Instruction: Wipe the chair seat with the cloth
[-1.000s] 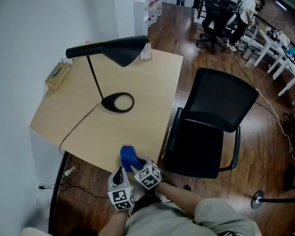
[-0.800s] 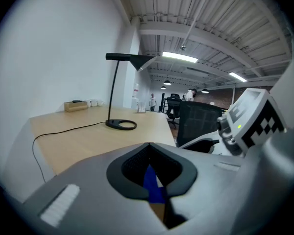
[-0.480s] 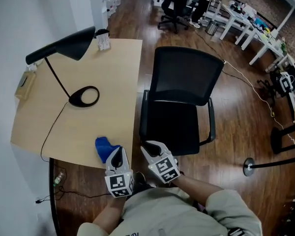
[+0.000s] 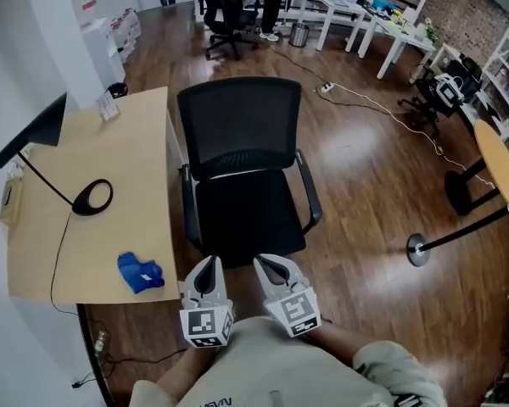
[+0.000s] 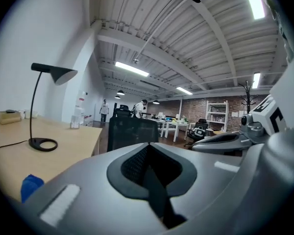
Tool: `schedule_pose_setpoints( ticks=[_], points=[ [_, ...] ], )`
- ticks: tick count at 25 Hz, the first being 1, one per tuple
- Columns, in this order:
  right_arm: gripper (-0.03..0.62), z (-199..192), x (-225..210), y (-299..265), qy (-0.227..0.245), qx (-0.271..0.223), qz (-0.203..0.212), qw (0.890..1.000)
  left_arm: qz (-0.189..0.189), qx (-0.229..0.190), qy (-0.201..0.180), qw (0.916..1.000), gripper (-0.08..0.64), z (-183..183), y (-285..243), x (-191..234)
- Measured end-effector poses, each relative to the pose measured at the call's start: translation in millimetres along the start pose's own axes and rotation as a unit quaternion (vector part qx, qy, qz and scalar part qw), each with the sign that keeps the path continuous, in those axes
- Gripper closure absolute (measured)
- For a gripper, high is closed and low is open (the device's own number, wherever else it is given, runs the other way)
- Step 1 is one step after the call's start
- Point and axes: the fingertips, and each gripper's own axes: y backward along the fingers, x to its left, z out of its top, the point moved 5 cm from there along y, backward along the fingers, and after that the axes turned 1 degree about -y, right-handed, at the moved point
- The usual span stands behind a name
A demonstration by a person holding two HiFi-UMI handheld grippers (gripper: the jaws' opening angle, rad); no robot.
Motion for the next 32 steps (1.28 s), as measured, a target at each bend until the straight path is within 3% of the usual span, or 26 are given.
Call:
schedule_pose_setpoints(
  ticks=[4, 8, 15, 21, 32],
  points=[
    [0.592, -5, -34, 64, -0.018, -0.023, -0.037, 0.999, -0.035, -0.006, -0.033, 0.9989, 0.555, 8, -1, -73],
    [0.592, -22, -66, 118, -0.030, -0.037, -0.055, 0.997, -0.030, 0.005, -0.060, 0.9977, 0.555, -6, 6, -128],
    [0.592, -70, -79, 182, -0.039, -0.016, -0.004, 0.999, 0.008, 0.029, -0.068, 0.9972, 0.555, -37, 38, -205],
    [0.592, -75, -79, 201, -0.042, -0.021, 0.027, 0.999, 0.052, 0.035, -0.073, 0.9954, 0.555, -36, 60, -212],
    [0.592, -60, -48, 188, -0.038, -0.023, 0.007, 0.999, 0.041, 0.017, -0.067, 0.9968, 0.555, -33, 88, -180]
  ],
)
